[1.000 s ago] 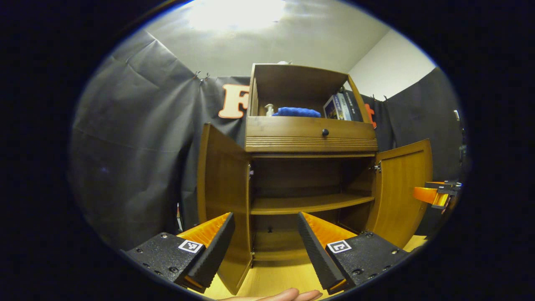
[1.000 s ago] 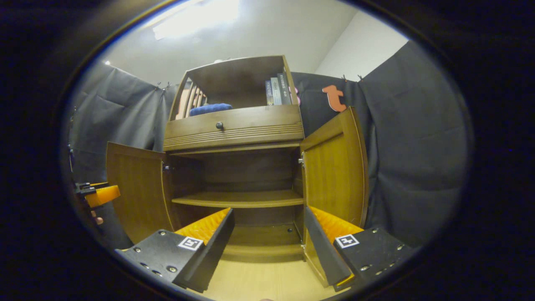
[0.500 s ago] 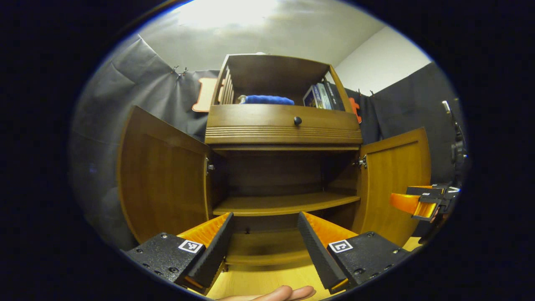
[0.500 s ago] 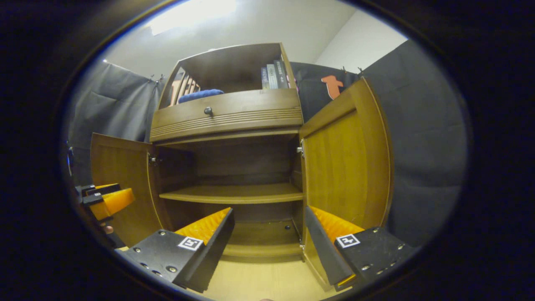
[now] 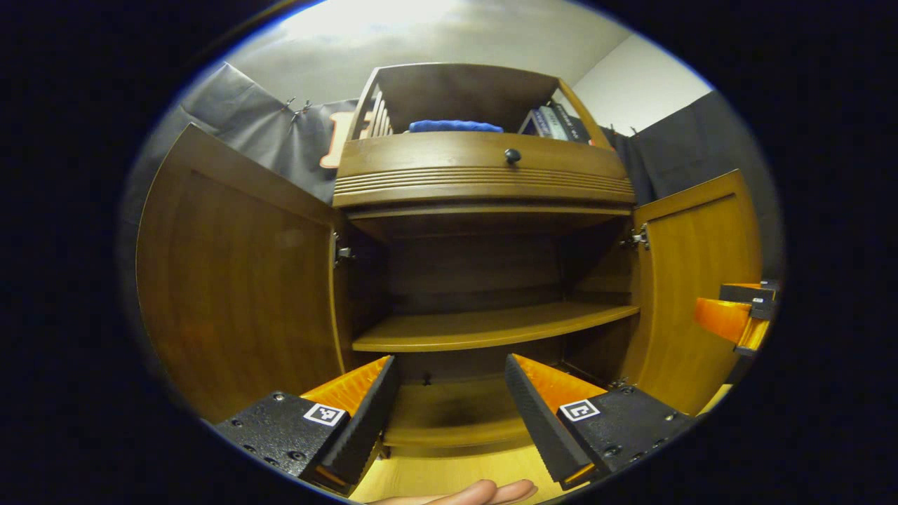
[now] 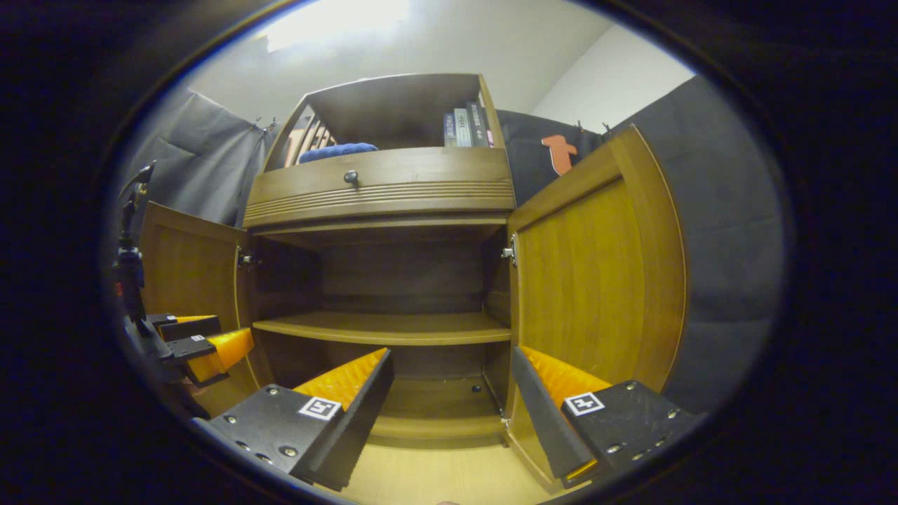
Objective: Open the right door of the double-door shoe cabinet with the right hand, and open the left door with the left hand.
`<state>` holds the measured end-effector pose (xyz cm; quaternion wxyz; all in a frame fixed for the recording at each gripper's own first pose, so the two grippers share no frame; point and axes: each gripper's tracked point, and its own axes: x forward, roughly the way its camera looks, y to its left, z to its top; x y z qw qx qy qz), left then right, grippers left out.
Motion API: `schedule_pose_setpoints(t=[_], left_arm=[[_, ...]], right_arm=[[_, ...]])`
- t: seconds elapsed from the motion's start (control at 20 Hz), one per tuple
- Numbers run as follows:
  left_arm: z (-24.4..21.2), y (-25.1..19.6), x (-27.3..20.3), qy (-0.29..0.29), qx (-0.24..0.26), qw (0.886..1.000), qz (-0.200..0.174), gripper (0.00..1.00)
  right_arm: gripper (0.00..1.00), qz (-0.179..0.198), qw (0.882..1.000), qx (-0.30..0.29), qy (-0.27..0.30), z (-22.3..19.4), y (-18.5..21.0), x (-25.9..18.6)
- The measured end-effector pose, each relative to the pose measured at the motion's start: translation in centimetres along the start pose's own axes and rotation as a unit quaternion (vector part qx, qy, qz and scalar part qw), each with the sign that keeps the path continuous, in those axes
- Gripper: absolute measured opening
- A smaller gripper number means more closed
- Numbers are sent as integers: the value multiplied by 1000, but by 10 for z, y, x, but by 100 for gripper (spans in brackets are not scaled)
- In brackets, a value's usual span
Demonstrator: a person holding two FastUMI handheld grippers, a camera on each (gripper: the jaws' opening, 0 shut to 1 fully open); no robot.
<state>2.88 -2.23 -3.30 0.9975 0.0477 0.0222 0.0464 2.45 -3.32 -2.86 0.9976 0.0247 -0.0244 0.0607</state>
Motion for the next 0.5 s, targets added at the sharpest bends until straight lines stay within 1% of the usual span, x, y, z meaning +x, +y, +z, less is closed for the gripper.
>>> schedule_pose_setpoints(t=[0.05, 0.1, 0.15, 0.2, 0.25, 0.3, 0.35, 0.4, 0.45, 0.5], left_arm=[[-1, -2, 1, -3, 0, 1000, -2, 95], [1, -1, -1, -7, 2, 1000, -4, 94], [1, 1, -3, -11, 1, 1000, 1, 96], [4, 1, -4, -14, 1, 1000, 4, 96], [4, 1, -4, -18, 3, 1000, 5, 98], [4, 0, -4, -18, 5, 1000, 6, 98], [2, -1, -3, -18, 2, 1000, 8, 95], [3, -5, -1, -22, 1, 1000, 2, 95], [3, -7, -2, -27, 1, 1000, -4, 95], [2, -8, -1, -30, 0, 1000, -6, 98]], right_arm=[[100, 10, 1000, 2, 0, -2, 10, 1], [100, 22, 1000, 3, 1, -3, 20, 1], [100, 26, 1000, 4, 2, -7, 26, 2], [100, 27, 1000, 5, 4, -9, 31, 3], [97, 32, 999, 2, 8, -12, 38, 4], [97, 36, 999, 2, 11, -15, 44, 5], [97, 40, 999, 0, 14, -17, 51, 6], [100, 46, 999, -3, 16, -17, 59, 7], [97, 48, 999, -7, 17, -19, 64, 9], [100, 44, 999, -13, 16, -21, 65, 13]])
